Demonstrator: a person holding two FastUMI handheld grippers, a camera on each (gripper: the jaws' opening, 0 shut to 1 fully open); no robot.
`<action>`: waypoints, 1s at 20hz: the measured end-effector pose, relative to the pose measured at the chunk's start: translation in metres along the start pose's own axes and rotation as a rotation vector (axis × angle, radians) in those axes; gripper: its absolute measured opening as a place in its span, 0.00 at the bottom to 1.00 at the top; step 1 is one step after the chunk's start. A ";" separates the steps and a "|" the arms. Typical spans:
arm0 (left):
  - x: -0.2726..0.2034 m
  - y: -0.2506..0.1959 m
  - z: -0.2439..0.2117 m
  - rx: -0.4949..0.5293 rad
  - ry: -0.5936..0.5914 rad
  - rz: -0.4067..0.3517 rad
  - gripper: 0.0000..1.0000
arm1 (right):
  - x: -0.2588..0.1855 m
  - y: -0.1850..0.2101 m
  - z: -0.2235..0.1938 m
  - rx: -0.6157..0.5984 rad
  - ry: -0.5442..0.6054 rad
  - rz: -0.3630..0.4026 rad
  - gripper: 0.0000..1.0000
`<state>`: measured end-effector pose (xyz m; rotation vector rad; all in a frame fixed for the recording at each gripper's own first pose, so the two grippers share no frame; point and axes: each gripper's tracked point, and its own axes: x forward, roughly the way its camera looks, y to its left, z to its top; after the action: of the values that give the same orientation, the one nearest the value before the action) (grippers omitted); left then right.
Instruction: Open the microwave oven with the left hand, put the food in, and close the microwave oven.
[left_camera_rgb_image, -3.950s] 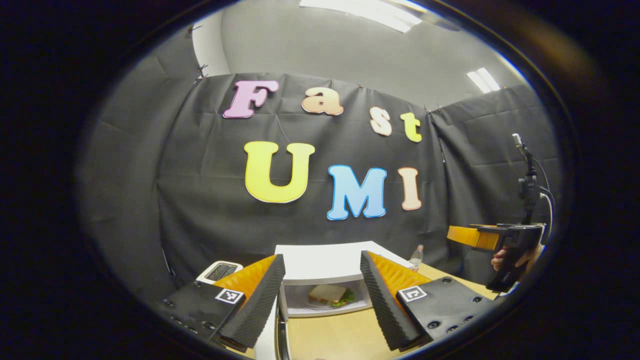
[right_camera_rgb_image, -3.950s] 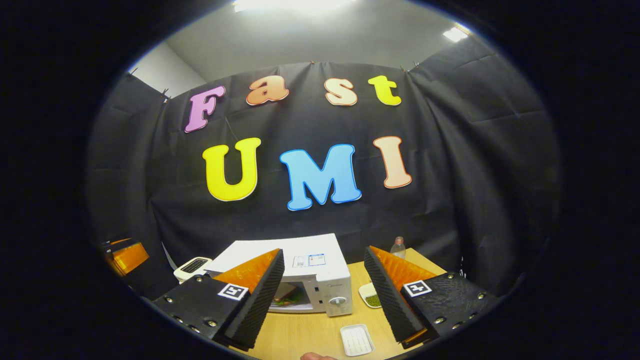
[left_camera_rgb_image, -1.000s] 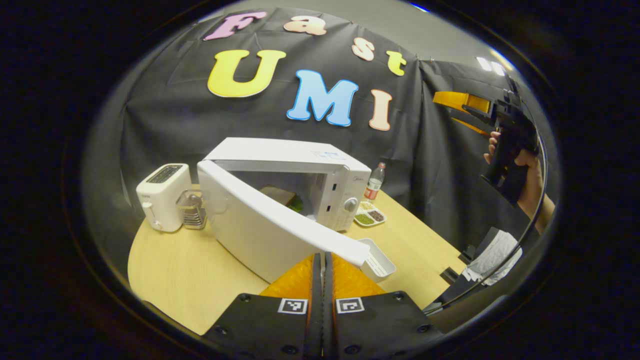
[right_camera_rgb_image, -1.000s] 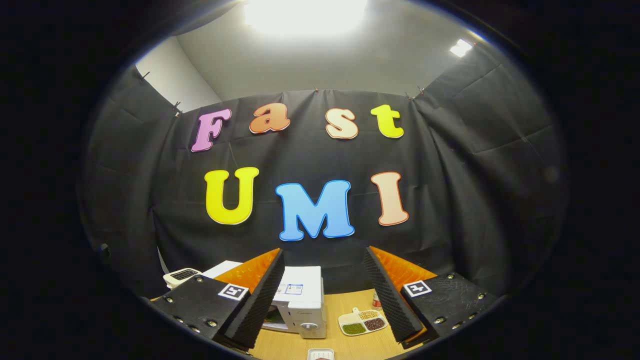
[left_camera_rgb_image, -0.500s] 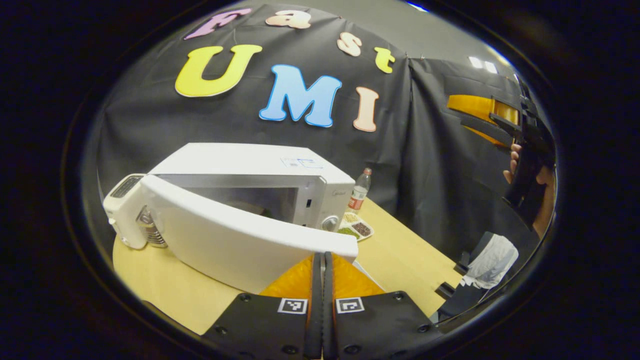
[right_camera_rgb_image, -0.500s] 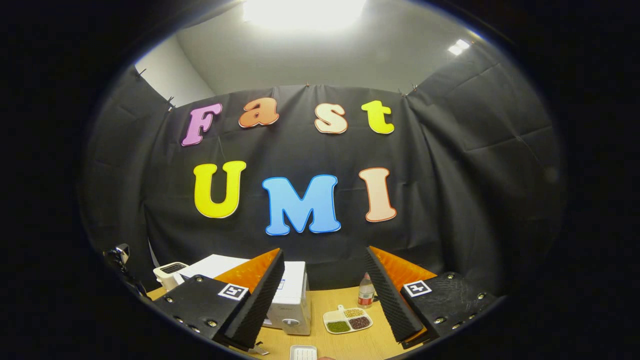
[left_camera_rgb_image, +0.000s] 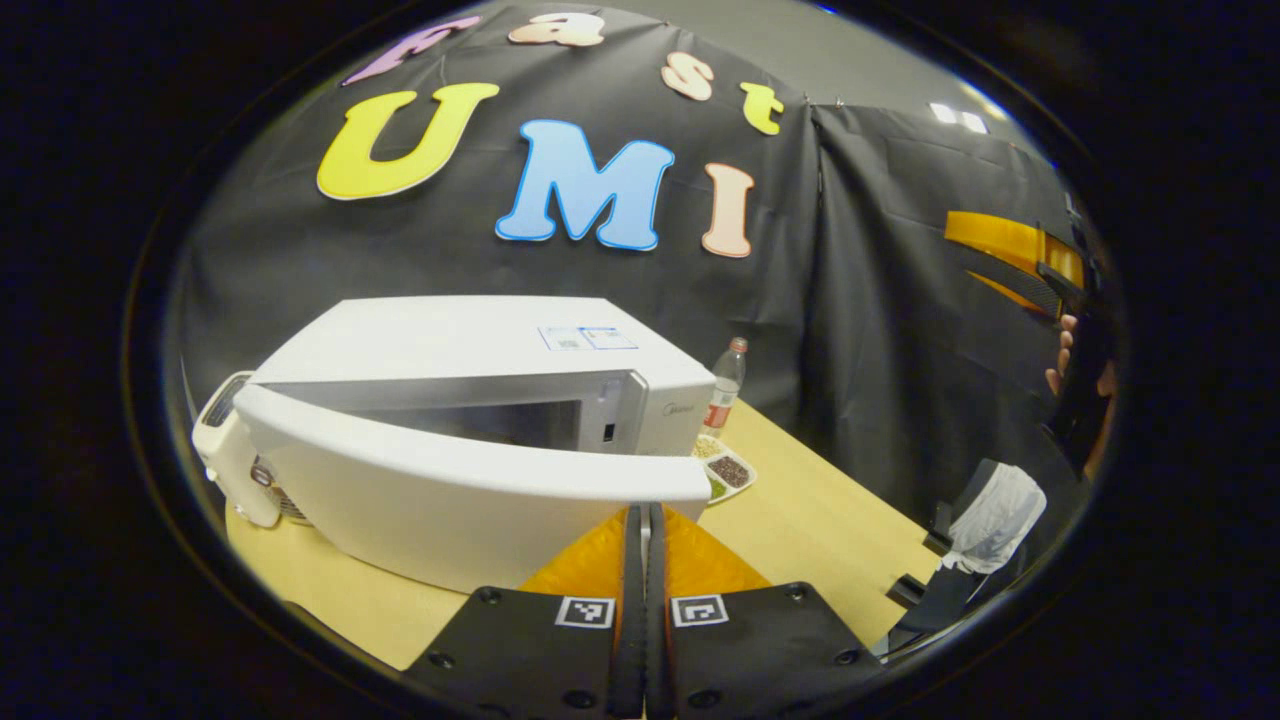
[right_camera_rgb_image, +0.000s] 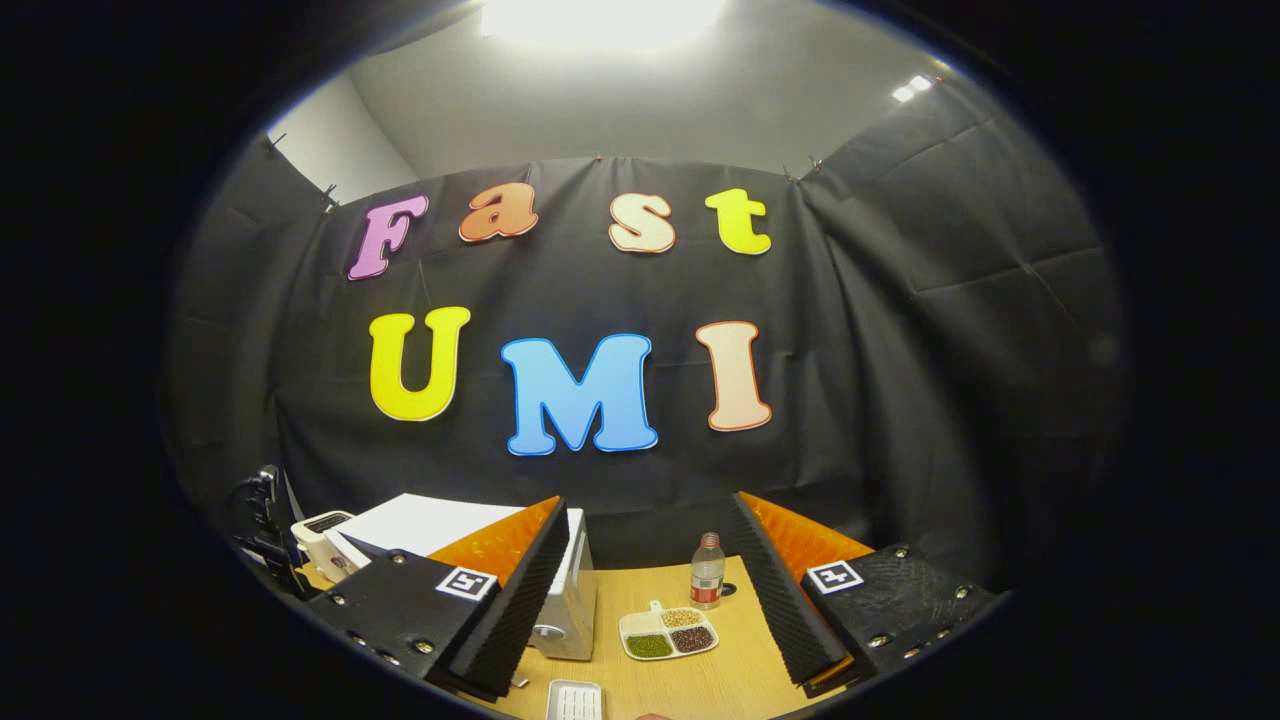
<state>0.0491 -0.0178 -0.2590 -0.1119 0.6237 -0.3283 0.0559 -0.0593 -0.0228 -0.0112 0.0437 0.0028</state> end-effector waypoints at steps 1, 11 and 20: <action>0.004 0.001 0.003 -0.011 -0.003 0.006 0.07 | 0.000 -0.003 -0.002 0.000 0.001 -0.006 0.97; 0.055 0.007 0.029 -0.119 -0.030 0.015 0.09 | 0.008 -0.013 -0.015 -0.005 0.013 -0.003 0.97; 0.079 0.019 0.035 -0.122 -0.011 0.060 0.07 | 0.009 -0.021 -0.027 0.061 0.043 -0.048 0.97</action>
<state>0.1343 -0.0263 -0.2784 -0.2117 0.6350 -0.2313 0.0642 -0.0804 -0.0495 0.0482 0.0869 -0.0467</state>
